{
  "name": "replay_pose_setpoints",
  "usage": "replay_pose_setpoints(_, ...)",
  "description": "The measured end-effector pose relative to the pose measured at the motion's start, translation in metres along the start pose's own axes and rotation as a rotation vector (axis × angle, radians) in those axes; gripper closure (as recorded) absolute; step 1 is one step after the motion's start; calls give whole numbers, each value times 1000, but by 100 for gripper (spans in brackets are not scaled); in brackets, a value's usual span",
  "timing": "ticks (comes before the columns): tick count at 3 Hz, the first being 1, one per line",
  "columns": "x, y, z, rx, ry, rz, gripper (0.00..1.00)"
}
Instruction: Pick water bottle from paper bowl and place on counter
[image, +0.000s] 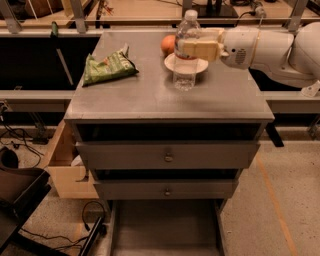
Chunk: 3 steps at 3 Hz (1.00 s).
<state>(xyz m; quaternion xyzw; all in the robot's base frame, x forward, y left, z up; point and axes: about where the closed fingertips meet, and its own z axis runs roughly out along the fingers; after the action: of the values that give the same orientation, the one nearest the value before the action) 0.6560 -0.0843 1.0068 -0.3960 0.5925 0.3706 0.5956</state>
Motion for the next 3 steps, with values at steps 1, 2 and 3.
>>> replay_pose_setpoints(1,30,11,-3,-16,34,40,100)
replay_pose_setpoints(2,61,13,1,-44,43,57,100)
replay_pose_setpoints(3,75,11,3,-53,48,51,100)
